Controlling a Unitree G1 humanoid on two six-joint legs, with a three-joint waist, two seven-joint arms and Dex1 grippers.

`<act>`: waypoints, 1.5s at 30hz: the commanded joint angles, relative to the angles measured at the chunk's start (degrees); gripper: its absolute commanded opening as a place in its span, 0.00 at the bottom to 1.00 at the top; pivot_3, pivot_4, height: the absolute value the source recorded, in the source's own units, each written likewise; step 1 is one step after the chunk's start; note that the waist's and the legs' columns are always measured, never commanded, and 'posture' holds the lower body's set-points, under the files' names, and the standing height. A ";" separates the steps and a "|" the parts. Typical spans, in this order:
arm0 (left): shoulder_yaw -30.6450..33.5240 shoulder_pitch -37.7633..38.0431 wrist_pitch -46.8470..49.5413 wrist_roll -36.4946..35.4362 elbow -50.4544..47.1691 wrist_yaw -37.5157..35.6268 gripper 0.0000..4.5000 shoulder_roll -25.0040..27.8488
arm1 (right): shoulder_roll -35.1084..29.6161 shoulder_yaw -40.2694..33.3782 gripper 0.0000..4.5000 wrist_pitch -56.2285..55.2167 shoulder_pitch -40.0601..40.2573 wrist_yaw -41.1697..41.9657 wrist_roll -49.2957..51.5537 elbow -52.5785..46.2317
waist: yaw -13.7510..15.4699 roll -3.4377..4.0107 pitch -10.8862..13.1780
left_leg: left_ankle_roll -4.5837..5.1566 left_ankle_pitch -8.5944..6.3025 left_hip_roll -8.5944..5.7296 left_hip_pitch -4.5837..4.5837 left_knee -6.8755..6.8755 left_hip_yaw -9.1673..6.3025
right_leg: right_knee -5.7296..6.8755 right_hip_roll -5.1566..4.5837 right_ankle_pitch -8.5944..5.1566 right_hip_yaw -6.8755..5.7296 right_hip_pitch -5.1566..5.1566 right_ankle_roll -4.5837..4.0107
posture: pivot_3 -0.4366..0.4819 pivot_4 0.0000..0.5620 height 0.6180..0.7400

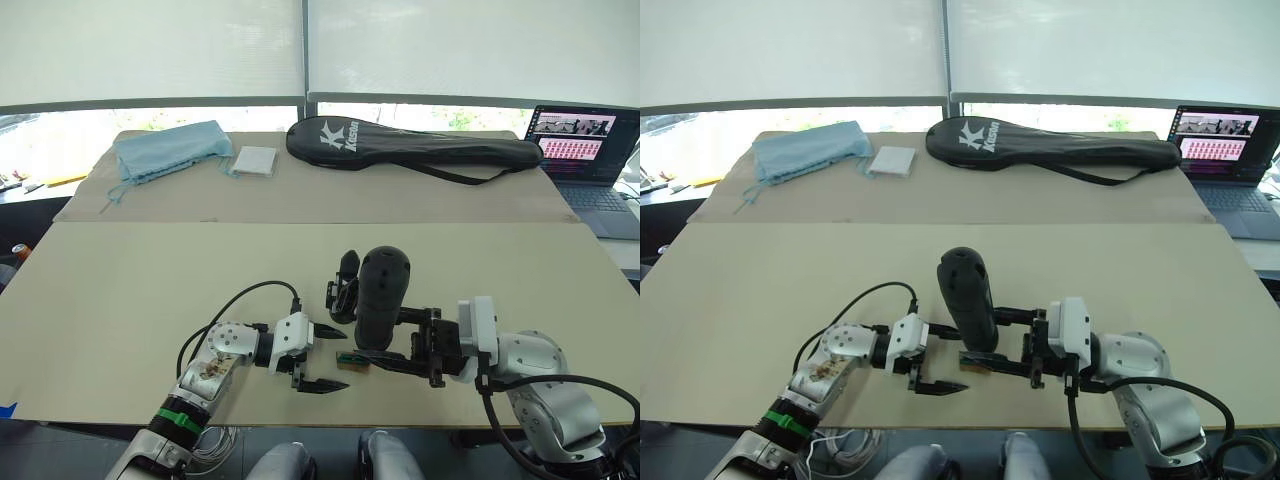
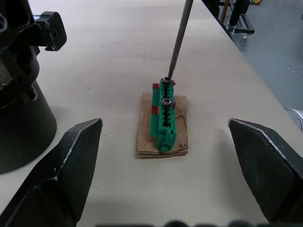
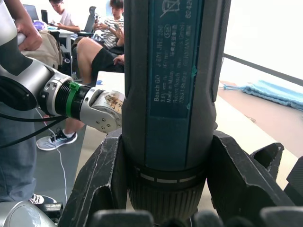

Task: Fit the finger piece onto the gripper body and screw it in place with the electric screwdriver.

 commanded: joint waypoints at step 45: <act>-1.69 1.98 -0.27 0.26 1.39 -1.55 1.00 1.18 | -0.07 1.24 0.42 -1.20 -1.41 -0.63 0.20 -0.25 | -0.15 0.00 0.00 | 0.00 0.00 0.01 0.01 -0.01 0.00 | 0.00 0.01 0.00 0.00 -0.01 0.00 | 0.48 0.27 1.00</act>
